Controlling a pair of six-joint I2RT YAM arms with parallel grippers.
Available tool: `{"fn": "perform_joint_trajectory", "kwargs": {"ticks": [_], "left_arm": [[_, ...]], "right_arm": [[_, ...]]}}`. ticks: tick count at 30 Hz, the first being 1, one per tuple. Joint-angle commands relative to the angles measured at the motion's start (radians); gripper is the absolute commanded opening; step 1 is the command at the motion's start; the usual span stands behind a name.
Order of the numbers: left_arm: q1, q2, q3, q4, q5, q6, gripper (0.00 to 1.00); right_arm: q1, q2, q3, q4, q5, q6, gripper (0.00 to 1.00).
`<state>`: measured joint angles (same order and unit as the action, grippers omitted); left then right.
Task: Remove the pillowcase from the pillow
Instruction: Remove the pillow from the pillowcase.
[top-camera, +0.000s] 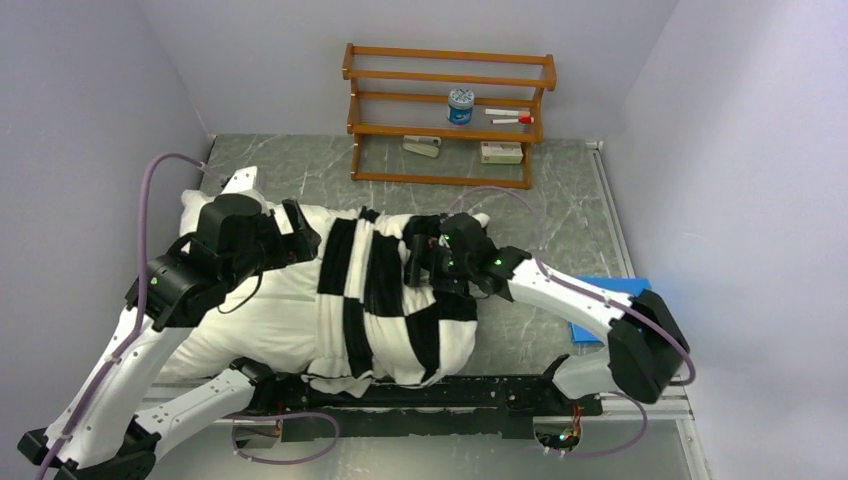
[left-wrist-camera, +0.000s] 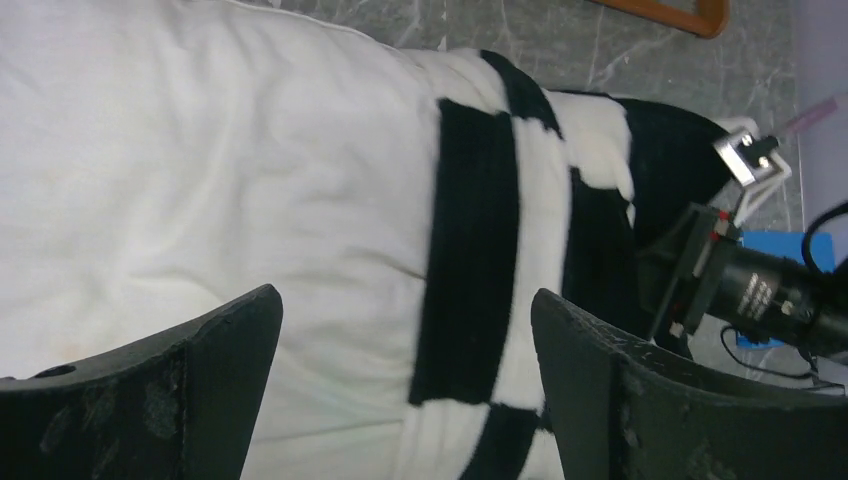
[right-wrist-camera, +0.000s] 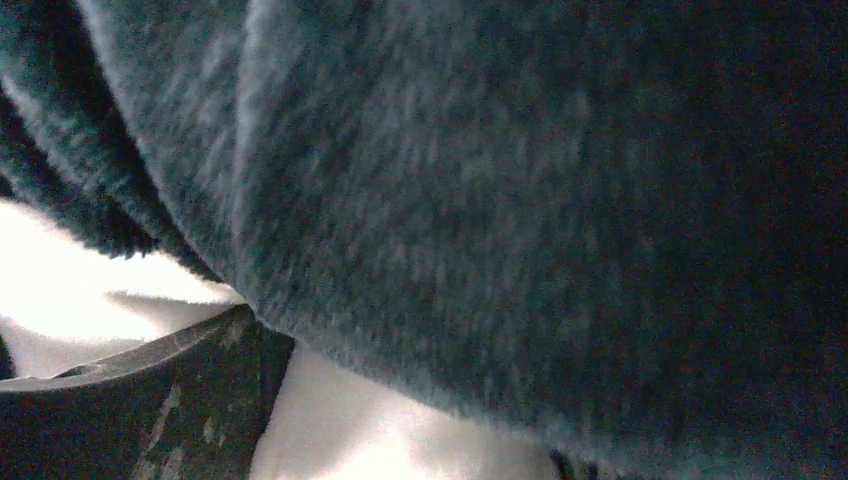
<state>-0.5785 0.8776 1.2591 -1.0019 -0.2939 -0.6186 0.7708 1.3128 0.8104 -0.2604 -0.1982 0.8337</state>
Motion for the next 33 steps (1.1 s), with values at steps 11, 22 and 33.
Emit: {"fn": "perform_joint_trajectory", "kwargs": {"ticks": [11,22,33], "left_arm": [[0.005,-0.074,-0.169,-0.046,0.055,-0.085,0.98],[0.005,0.041,-0.268,-0.127,-0.069,-0.131,0.92],[0.006,0.004,-0.343,0.0,0.04,-0.11,0.92]], "right_arm": [[-0.223,0.211,0.489,-0.29,0.039,-0.374,0.91],[-0.219,-0.472,0.103,-0.336,-0.179,-0.106,0.89],[-0.157,-0.767,-0.09,-0.7,-0.408,-0.041,0.86]]}}
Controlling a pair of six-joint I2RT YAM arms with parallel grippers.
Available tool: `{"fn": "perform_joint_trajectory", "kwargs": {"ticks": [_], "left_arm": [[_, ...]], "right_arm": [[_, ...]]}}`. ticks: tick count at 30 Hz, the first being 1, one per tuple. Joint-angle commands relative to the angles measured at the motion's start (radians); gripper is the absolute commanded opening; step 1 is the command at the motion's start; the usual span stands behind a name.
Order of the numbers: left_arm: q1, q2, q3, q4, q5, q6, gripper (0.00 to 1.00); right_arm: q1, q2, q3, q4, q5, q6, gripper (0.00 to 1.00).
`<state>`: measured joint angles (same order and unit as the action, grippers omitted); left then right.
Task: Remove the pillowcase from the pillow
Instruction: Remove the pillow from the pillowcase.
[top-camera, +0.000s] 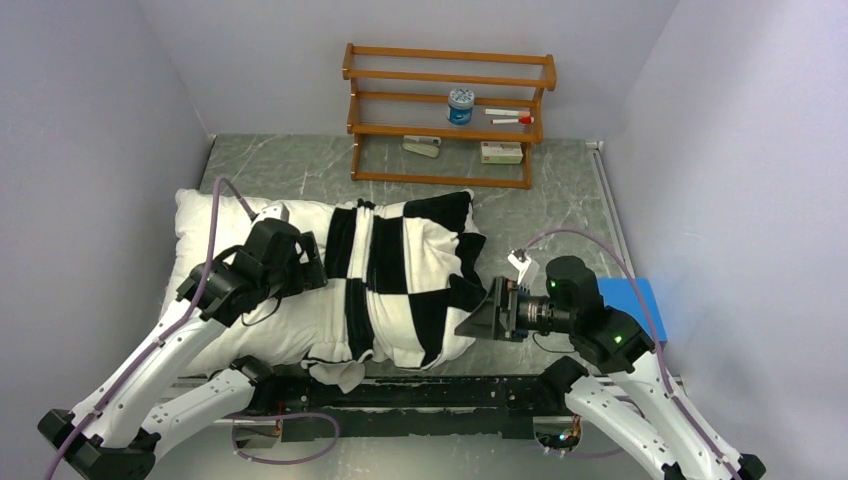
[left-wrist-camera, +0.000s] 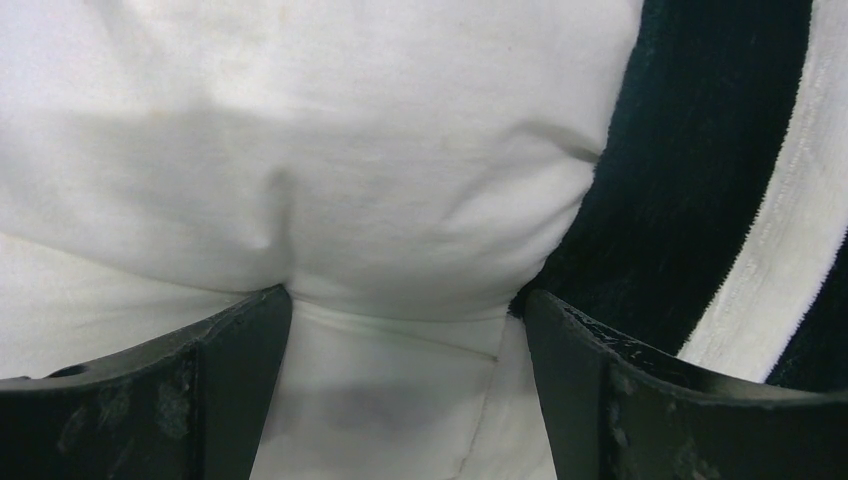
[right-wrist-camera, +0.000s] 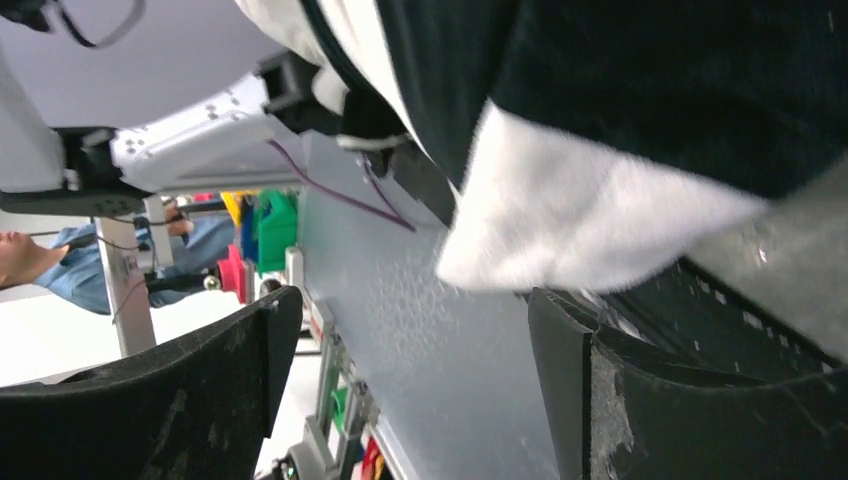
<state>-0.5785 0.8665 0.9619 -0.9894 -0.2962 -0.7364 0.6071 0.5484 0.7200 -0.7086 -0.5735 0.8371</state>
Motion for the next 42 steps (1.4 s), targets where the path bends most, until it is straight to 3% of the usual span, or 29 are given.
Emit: {"fn": "perform_joint_trajectory", "kwargs": {"ticks": [1,9,13,16,18,20,23,24,30,33,35,38,40,42], "left_arm": [[0.005,0.011,-0.044,-0.011,0.042,0.008,0.92],[0.005,0.002,-0.009,-0.033,0.025,0.002,0.92],[0.005,-0.016,-0.017,-0.035,0.027,-0.007,0.92],[0.005,-0.021,-0.022,-0.033,0.034,-0.008,0.92],[0.005,-0.02,-0.014,-0.046,0.034,-0.01,0.92],[0.005,-0.022,-0.008,-0.062,0.028,-0.005,0.91],[0.005,-0.025,-0.01,-0.065,0.022,0.032,0.89],[0.005,-0.022,-0.005,-0.075,0.009,0.034,0.88],[0.005,0.0,-0.025,-0.068,0.011,0.052,0.73],[0.005,-0.003,-0.047,-0.057,0.022,0.042,0.72],[0.005,-0.015,-0.053,-0.048,0.034,0.036,0.72],[0.005,-0.025,-0.055,-0.037,0.045,0.032,0.73],[0.005,-0.025,-0.053,-0.035,0.048,0.029,0.73],[0.005,-0.022,-0.043,-0.038,0.046,0.026,0.73]], "right_arm": [[0.006,0.011,-0.015,-0.271,-0.021,-0.055,0.85],[0.026,0.124,-0.097,0.036,-0.005,0.029,0.86],[0.157,0.236,-0.084,0.22,0.094,0.102,0.83],[0.238,0.311,-0.031,0.192,0.332,0.112,0.45],[0.24,0.335,0.015,0.126,0.462,0.087,0.38],[0.24,0.334,0.088,0.009,0.688,0.074,0.33],[0.24,0.305,0.163,-0.131,0.958,0.061,0.02],[0.238,0.294,0.187,-0.174,1.034,0.063,0.0],[0.235,0.272,0.279,-0.294,1.257,0.019,0.0],[0.233,0.292,0.297,-0.338,1.291,0.003,0.0],[0.232,0.298,0.293,-0.301,1.218,-0.077,0.05],[0.23,0.328,0.263,-0.189,0.925,-0.188,0.28],[0.23,0.361,0.246,-0.16,0.754,-0.149,0.52],[0.232,0.37,0.177,-0.098,0.518,-0.116,0.65]]}}
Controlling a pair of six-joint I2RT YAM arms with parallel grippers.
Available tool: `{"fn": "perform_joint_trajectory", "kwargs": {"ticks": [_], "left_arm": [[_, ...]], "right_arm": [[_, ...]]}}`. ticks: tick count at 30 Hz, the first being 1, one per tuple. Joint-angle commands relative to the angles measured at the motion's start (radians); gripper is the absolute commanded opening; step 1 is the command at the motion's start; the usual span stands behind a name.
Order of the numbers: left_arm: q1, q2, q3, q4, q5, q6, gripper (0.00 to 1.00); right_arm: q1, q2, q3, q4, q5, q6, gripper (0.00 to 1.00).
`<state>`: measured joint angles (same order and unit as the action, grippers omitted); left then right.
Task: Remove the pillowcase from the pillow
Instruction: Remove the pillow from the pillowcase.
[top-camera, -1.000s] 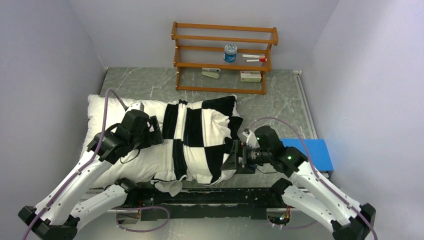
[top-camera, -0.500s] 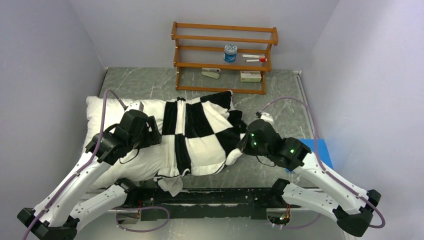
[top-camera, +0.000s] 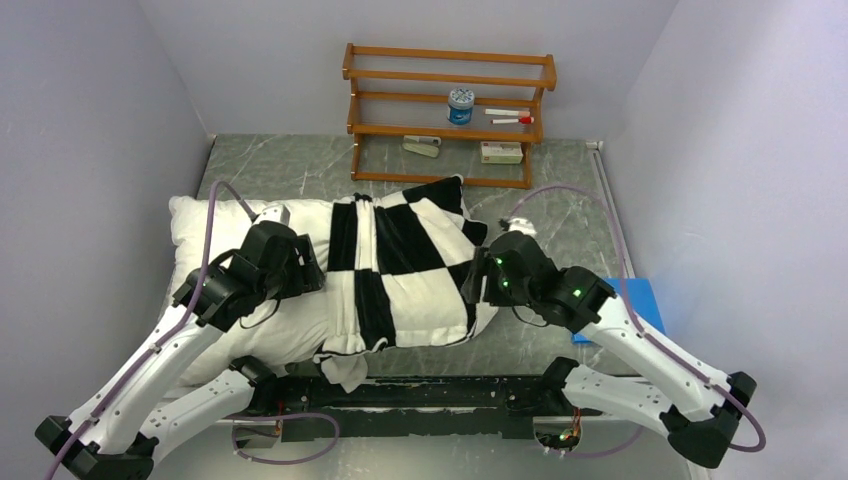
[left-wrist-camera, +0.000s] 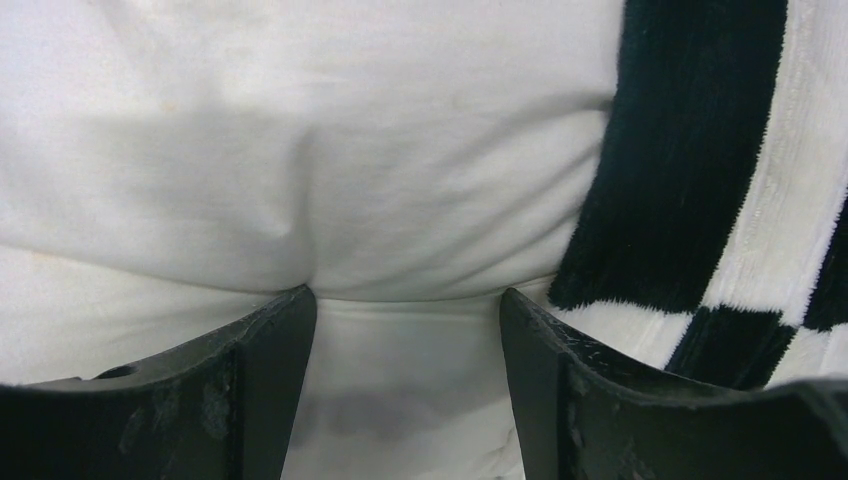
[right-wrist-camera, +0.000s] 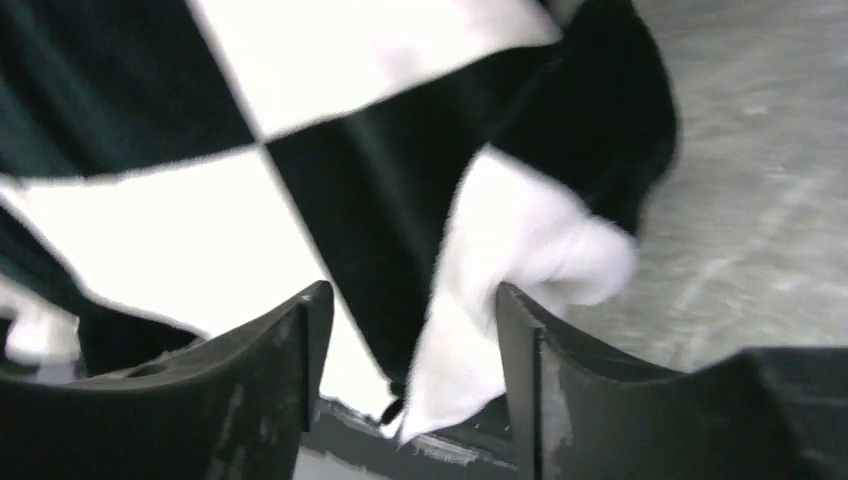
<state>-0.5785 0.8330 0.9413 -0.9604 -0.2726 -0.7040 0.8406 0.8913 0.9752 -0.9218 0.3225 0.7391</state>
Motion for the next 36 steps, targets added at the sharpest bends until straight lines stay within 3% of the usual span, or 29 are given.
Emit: {"fn": "perform_joint_trajectory", "kwargs": {"ticks": [1,5,7,9,12,15,18,22,30,32,33,34,36], "left_arm": [[0.005,0.011,-0.019,-0.071,0.021,-0.009,0.73],[0.005,-0.013,-0.021,-0.065,0.022,-0.017,0.75],[0.006,-0.028,-0.03,-0.048,0.027,-0.016,0.77],[0.005,-0.031,-0.033,-0.037,0.03,-0.017,0.77],[0.005,-0.021,-0.028,-0.039,0.036,-0.018,0.78],[0.005,-0.016,-0.03,-0.04,0.047,-0.012,0.79],[0.005,-0.022,-0.03,-0.053,0.047,-0.01,0.8],[0.005,-0.039,-0.029,-0.073,0.036,-0.012,0.82],[0.005,-0.034,-0.027,-0.06,0.057,-0.019,0.83],[0.005,-0.031,-0.026,-0.06,0.065,-0.021,0.82],[0.005,-0.031,-0.026,-0.06,0.065,-0.021,0.82],[0.005,-0.032,-0.024,-0.061,0.065,-0.021,0.83],[0.005,-0.033,-0.02,-0.069,0.053,-0.021,0.83]], "right_arm": [[-0.002,0.02,-0.119,0.148,-0.463,0.009,0.67],[0.0,-0.091,-0.295,0.229,-0.562,0.214,0.75],[0.009,-0.183,-0.439,0.453,-0.728,0.35,0.78],[0.044,-0.243,-0.544,0.642,-0.778,0.466,0.89],[0.116,-0.212,-0.502,0.58,-0.618,0.463,0.91],[0.176,-0.079,-0.413,0.571,-0.556,0.423,0.92],[0.28,0.054,-0.304,0.54,-0.394,0.421,0.92],[0.427,0.184,-0.213,0.634,-0.189,0.437,0.92],[0.48,0.381,-0.229,0.881,-0.132,0.553,0.95],[0.482,0.404,-0.251,0.943,-0.093,0.562,0.9],[0.482,0.415,-0.252,0.954,-0.071,0.555,0.79],[0.482,0.422,-0.243,0.936,-0.037,0.532,0.62],[0.481,0.423,-0.183,0.768,0.063,0.525,0.32]]}}
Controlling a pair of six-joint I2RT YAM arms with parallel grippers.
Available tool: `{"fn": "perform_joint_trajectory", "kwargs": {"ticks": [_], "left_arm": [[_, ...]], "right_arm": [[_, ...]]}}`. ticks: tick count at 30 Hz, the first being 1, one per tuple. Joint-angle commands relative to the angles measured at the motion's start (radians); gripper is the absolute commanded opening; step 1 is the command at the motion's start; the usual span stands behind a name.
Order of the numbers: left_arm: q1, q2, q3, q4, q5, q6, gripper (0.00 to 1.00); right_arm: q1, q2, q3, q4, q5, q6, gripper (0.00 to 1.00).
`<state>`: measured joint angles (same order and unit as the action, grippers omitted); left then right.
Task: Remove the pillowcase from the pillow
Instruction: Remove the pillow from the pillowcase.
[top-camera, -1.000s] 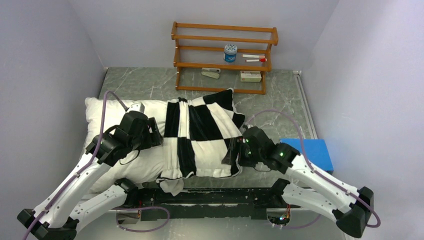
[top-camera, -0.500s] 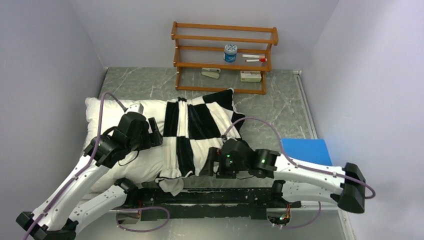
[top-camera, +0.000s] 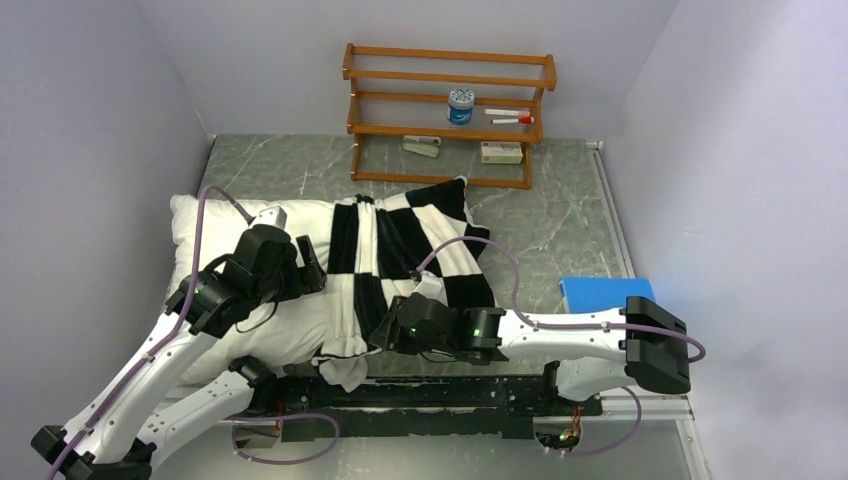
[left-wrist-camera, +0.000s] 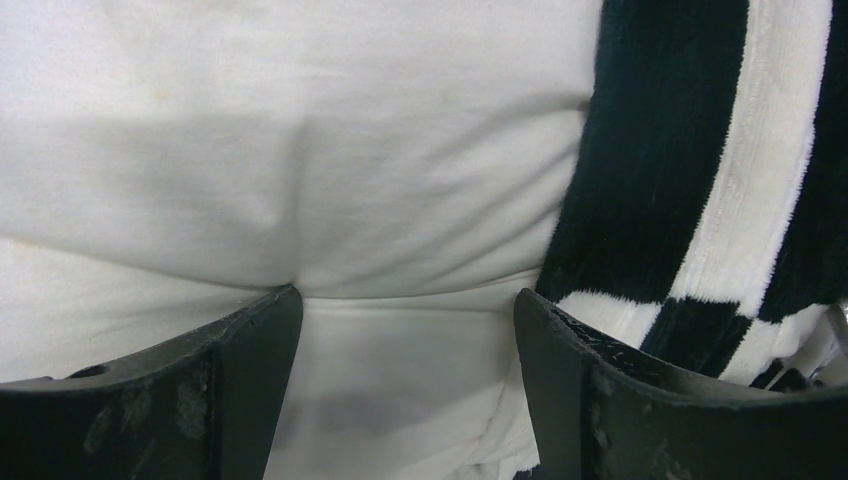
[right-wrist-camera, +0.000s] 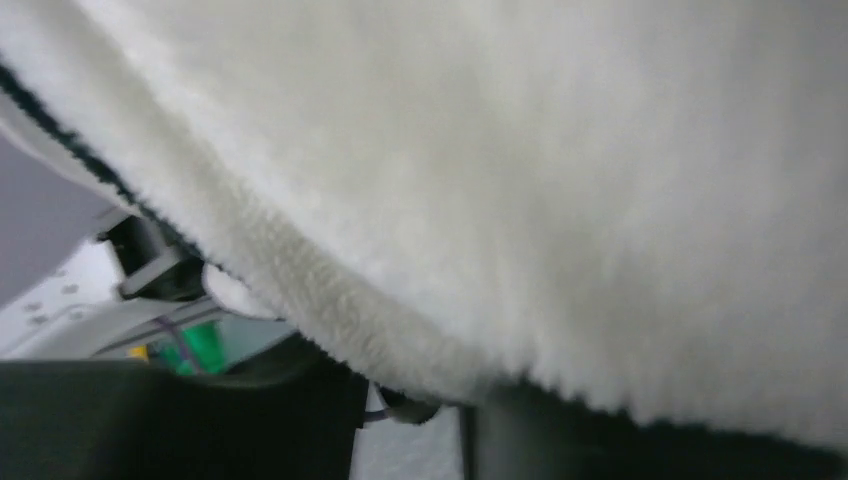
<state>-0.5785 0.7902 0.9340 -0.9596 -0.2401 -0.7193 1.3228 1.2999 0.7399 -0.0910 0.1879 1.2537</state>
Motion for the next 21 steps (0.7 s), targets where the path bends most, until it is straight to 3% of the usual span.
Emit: {"fn": "perform_joint_trajectory", "kwargs": {"ticks": [1,3,4,7,10,13,15,17,19,21], "left_arm": [[0.005,0.009,-0.011,-0.076,0.015,-0.004,0.83],[0.005,0.007,-0.012,-0.082,0.002,-0.006,0.81],[0.005,0.006,-0.015,-0.083,-0.004,-0.006,0.78],[0.005,0.002,-0.014,-0.087,-0.023,-0.02,0.69],[0.005,-0.001,-0.025,-0.08,-0.04,-0.017,0.64],[0.005,0.013,-0.035,-0.085,-0.048,-0.009,0.55],[0.005,0.022,-0.045,-0.084,-0.045,-0.004,0.47],[0.005,0.025,-0.054,-0.077,-0.023,-0.002,0.37],[0.005,0.018,-0.063,-0.053,0.006,0.008,0.35],[0.005,0.011,-0.069,-0.032,0.039,0.022,0.35]], "right_arm": [[0.0,0.009,0.081,-0.155,0.252,-0.005,0.2],[0.0,-0.014,0.12,-0.339,0.345,-0.026,0.01],[0.0,-0.03,0.129,-0.426,0.393,-0.021,0.0],[-0.002,-0.101,0.123,-0.659,0.533,0.015,0.0],[-0.013,-0.184,0.09,-0.811,0.565,0.028,0.0],[-0.019,-0.27,0.061,-0.854,0.525,0.003,0.0],[-0.02,-0.341,0.048,-0.778,0.446,-0.078,0.02],[-0.019,-0.398,0.024,-0.63,0.329,-0.161,0.2],[-0.019,-0.432,-0.013,-0.446,0.193,-0.193,0.49],[-0.019,-0.424,-0.058,-0.262,0.072,-0.163,0.6]]}}
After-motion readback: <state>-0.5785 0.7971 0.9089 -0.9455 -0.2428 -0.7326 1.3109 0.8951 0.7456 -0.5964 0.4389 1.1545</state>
